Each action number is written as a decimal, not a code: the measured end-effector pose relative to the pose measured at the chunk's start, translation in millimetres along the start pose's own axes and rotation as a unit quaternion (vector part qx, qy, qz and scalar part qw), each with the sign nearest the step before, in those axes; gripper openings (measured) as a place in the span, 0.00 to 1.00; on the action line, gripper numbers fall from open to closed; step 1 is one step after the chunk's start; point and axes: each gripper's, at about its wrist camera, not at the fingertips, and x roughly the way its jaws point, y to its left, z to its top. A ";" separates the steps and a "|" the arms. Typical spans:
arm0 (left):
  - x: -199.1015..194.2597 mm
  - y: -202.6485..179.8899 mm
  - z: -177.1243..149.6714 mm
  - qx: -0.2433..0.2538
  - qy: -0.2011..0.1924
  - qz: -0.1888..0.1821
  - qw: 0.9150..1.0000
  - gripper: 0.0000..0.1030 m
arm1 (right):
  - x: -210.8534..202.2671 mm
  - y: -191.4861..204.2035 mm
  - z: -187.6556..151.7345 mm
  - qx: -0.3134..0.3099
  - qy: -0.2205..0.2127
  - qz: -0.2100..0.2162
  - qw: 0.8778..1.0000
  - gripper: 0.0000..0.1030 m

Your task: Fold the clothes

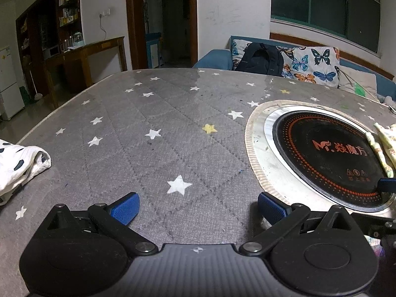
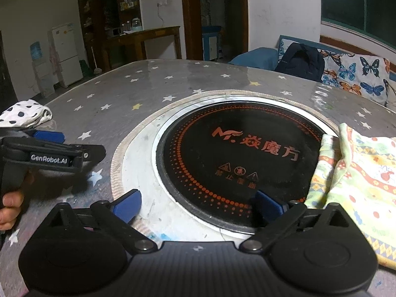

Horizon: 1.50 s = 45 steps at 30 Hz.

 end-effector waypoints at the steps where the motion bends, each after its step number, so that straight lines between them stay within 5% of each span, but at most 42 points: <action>1: 0.0 0.2 -0.1 0.000 0.000 0.000 1.000 1.00 | 0.5 -0.8 0.3 0.003 0.000 0.000 1.000 1.00; 45: -1.5 0.0 -0.6 -0.002 -0.001 -0.001 1.000 1.00 | 4.6 -1.9 -0.6 -0.008 0.005 -0.016 1.000 1.00</action>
